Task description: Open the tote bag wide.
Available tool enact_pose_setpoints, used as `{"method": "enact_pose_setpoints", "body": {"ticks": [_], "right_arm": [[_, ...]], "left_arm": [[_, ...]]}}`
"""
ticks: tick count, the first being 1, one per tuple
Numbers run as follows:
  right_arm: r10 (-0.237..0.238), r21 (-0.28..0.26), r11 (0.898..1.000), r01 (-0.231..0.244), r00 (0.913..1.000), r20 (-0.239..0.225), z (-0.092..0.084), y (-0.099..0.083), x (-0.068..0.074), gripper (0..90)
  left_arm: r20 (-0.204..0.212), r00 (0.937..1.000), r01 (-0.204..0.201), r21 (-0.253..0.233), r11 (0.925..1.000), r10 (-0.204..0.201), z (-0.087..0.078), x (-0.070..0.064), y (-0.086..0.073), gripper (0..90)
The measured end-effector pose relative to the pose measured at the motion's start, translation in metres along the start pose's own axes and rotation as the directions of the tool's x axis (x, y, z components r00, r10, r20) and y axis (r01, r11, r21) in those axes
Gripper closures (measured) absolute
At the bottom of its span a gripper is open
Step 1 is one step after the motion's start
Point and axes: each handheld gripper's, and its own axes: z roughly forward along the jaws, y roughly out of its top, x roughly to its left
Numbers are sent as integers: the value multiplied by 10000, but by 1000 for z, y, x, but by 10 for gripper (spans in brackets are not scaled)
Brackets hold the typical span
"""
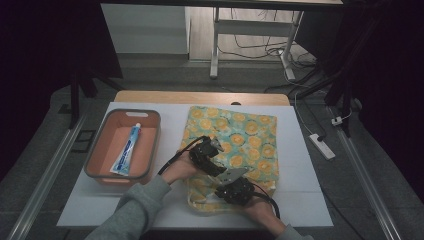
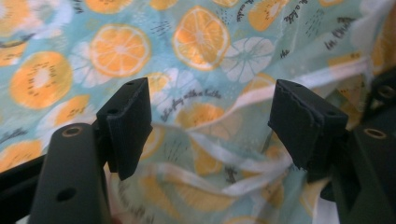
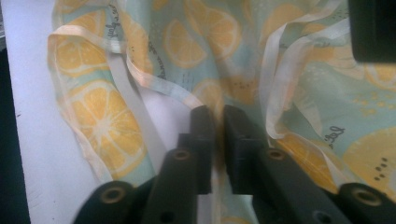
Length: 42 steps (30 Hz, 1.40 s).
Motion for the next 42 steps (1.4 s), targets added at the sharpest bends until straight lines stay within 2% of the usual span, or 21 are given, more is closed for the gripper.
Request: {"method": "enact_pose_setpoints", "body": {"ticks": [6, 10, 11, 13, 15, 16, 17, 20, 22, 24, 26, 28, 29, 30, 31, 36, 37, 40, 42], "right_arm": [[-124, -114, 9999, 126, 9998, 151, -1, -3, 2, 891], [-164, -131, 9998, 166, 9997, 198, -1, -3, 3, 894], [-180, -123, 9998, 183, 9996, 212, -1, -3, 3, 894], [-195, -112, 9997, 197, 9996, 215, -2, -3, 3, 894], [-160, -155, 9997, 163, 9997, 204, -1, -4, 3, 895], [-160, -155, 9997, 163, 9997, 204, -1, -4, 3, 895], [-148, -150, 9998, 150, 9997, 176, -2, -4, 2, 895], [-223, -142, 9996, 227, 9994, 273, -2, -4, 3, 895], [-249, -110, 9996, 252, 9992, 317, -2, -4, 4, 895], [-424, -68, 9991, 427, 9982, 435, -4, -4, 5, 895], [-421, -187, 9989, 429, 9983, 414, -8, -4, 6, 895], [-418, -327, 9985, 430, 9984, 370, -12, -4, 7, 895], [-375, -623, 9973, 393, 9989, 297, -19, -3, 10, 895], [-375, -623, 9973, 393, 9989, 297, -19, -3, 10, 895], [-386, -915, 9950, 401, 9991, 188, -26, 0, 14, 895], [-597, -1304, 9896, 605, 9982, 104, -37, 5, 24, 896], [-741, -1476, 9863, 735, 9973, 20, -41, 7, 29, 896], [-925, -1558, 9836, 909, 9957, -34, -45, 8, 36, 896], [-1062, -1640, 9813, 1006, 9940, -261, -48, 9, 44, 896]], "left_arm": [[702, 9972, -313, 714, 9970, 263, 20, 0, 5, 323], [688, 9966, -540, 1276, 9904, 455, 28, -4, 3, 393], [623, 9966, -624, 1541, 9861, 533, 32, -5, 2, 429], [645, 9962, -681, 1689, 9833, 579, 33, -5, 2, 484], [701, 9952, -780, 1587, 9842, 676, 33, -6, 0, 584], [729, 9949, -801, 1590, 9840, 692, 32, -6, 0, 584], [750, 9944, -858, 1554, 9841, 749, 32, -6, -1, 632], [956, 9922, -936, 1542, 9836, 795, 31, -7, -1, 871], [831, 9926, -1001, 1505, 9835, 883, 31, -7, -1, 884], [511, 9952, -894, 1356, 9867, 832, 30, -6, -1, 888], [193, 9976, -676, 942, 9932, 661, 26, -2, 1, 889], [-114, 9994, -307, 530, 9981, 313, 19, 3, 3, 889], [-177, 9998, -115, 357, 9993, 121, 16, 6, 4, 888], [-260, 9996, 65, 210, 9998, -60, 13, 9, 6, 888], [-384, 9991, 194, 116, 9997, -189, 10, 12, 7, 889], [-897, 9938, 641, -281, 9975, -664, -1, 27, 14, 888], [-964, 9926, 718, -313, 9969, -745, -2, 30, 15, 888], [-1211, 9877, 933, -503, 9944, -988, -5, 38, 19, 889], [-1282, 9844, 1130, -663, 9914, -1207, -7, 44, 21, 888]]}}
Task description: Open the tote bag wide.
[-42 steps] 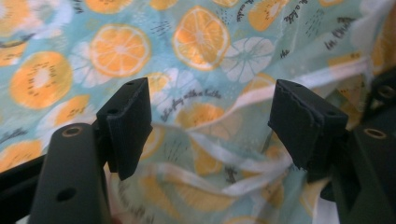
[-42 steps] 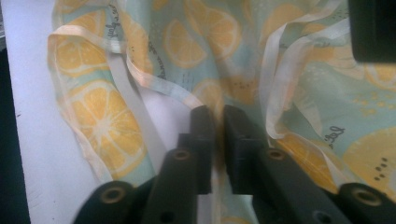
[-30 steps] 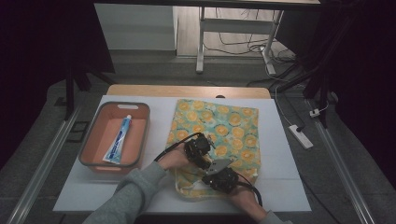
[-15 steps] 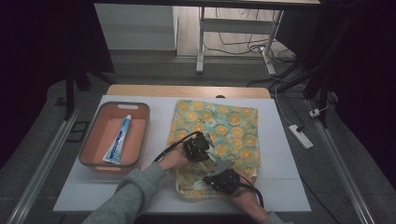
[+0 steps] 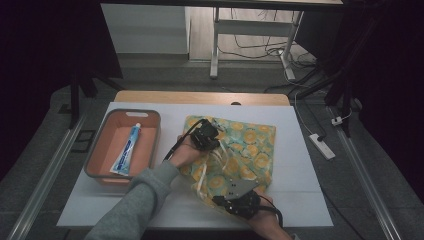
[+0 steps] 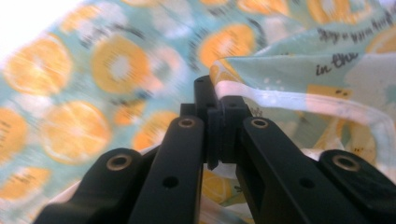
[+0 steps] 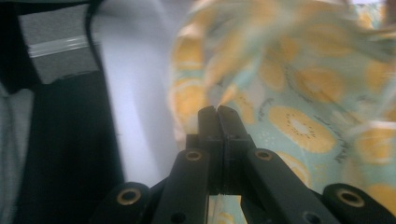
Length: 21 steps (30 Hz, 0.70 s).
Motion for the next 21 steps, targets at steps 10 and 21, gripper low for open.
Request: {"method": "enact_pose_setpoints", "body": {"ticks": [10, 21], "right_arm": [[-384, 525, 9976, 450, 9920, -1205, 13, -2, 23, 896], [-199, 831, 9960, 323, 9892, -1453, 24, -12, 19, 684]], "left_arm": [[-313, 9971, 689, -109, 9976, -692, 8, 16, 8, 888], [27, 9971, 758, -78, 9971, -758, 11, 14, 7, 748]]}}
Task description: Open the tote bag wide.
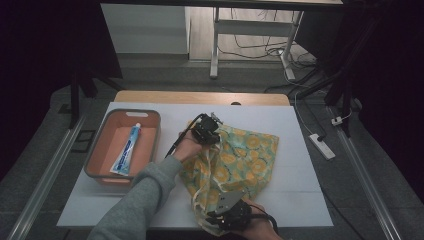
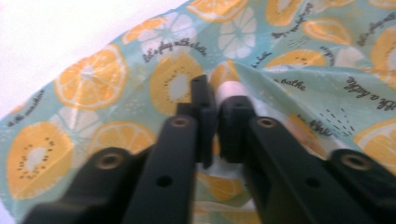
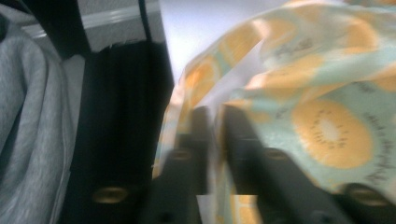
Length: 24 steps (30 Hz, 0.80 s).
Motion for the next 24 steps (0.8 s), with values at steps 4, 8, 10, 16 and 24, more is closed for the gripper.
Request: {"method": "enact_pose_setpoints", "body": {"ticks": [4, 8, 10, 16, 24], "right_arm": [[604, -1706, 9838, -560, 9979, 212, -29, 5, -6, 539], [1001, -2204, 9734, -627, 9816, 1628, -53, 7, -15, 478], [1331, -2176, 9728, -795, 9605, 2442, -62, 8, -20, 430], [2102, -1843, 9722, -1442, 8843, 4170, -70, 8, -39, 329], [2575, -628, 9657, -2518, 8998, 3521, -41, -2, -84, 657]], "left_arm": [[116, 9999, -112, -426, 9990, 117, -18, -7, -2, 405], [-97, 9996, -263, -977, 9949, 255, -43, -14, -7, 311], [18, 9992, -387, -1265, 9912, 392, -56, -17, -12, 309], [6, 9991, -428, -1137, 9926, 431, -57, -19, -15, 309], [91, 9986, -508, -958, 9941, 519, -51, -21, -18, 311]]}}
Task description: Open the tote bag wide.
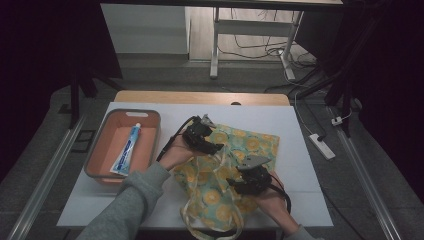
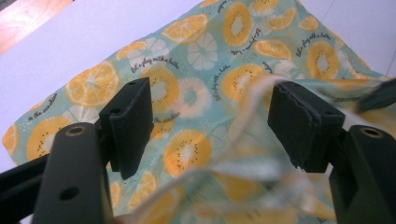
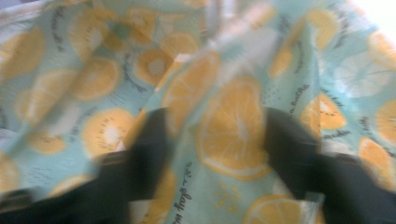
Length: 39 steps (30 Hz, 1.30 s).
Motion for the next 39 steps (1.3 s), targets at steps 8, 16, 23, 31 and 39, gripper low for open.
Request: {"method": "enact_pose_setpoints", "body": {"ticks": [8, 16, 23, 31, 39], "right_arm": [[810, -52, 9967, -813, 9959, -396, 14, 6, -36, 897], [811, -201, 9965, -816, 9965, -214, 12, 6, -41, 898], [831, -405, 9957, -834, 9965, -94, 8, 5, -45, 898], [1067, -637, 9923, -1059, 9942, 96, 0, 0, -53, 897], [1215, -850, 9892, -1192, 9923, 223, -8, -4, -58, 898]], "left_arm": [[-13, 9995, -301, -410, 9987, 301, -39, -13, -18, 316], [614, 9978, -296, 822, 9962, 246, -50, -40, -60, 357], [458, 9985, -358, 1502, 9880, 292, -20, -54, -79, 346], [-2, 9996, -274, 1762, 9840, 279, -6, -58, -87, 539], [102, 9996, 231, 1229, 9922, -245, -26, -50, -94, 867]]}}
